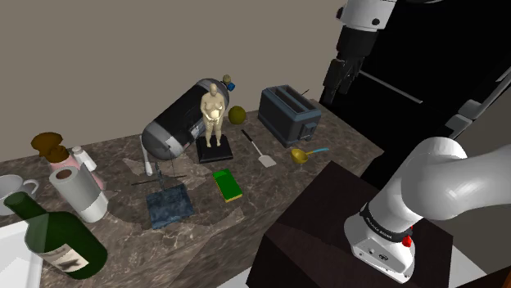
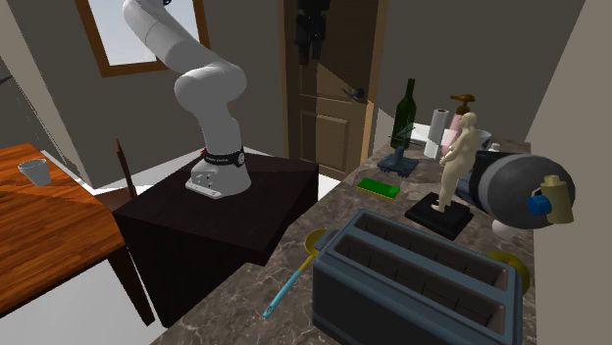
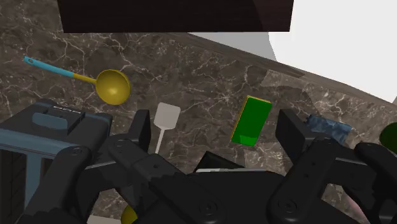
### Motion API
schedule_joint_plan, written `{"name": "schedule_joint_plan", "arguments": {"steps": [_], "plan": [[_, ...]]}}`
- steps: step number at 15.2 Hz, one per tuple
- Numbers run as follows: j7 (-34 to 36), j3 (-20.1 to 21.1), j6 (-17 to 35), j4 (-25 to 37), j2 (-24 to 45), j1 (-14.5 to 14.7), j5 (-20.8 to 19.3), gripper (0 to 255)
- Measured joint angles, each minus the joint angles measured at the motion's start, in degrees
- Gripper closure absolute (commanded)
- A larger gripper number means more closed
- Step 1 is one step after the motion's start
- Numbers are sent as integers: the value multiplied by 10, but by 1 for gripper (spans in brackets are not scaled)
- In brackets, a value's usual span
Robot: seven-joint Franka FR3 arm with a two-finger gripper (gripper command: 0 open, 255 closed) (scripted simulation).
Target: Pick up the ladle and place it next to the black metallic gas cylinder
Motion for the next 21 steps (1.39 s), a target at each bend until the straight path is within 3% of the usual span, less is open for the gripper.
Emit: {"name": "schedule_joint_plan", "arguments": {"steps": [5, 13, 17, 21], "plan": [[-66, -27, 46, -69, -32, 8, -28, 0], [-248, -125, 169, -233, -104, 5, -126, 0], [-345, -192, 249, -286, -95, -11, -190, 0], [-440, -265, 350, -320, -45, -25, -256, 0]]}}
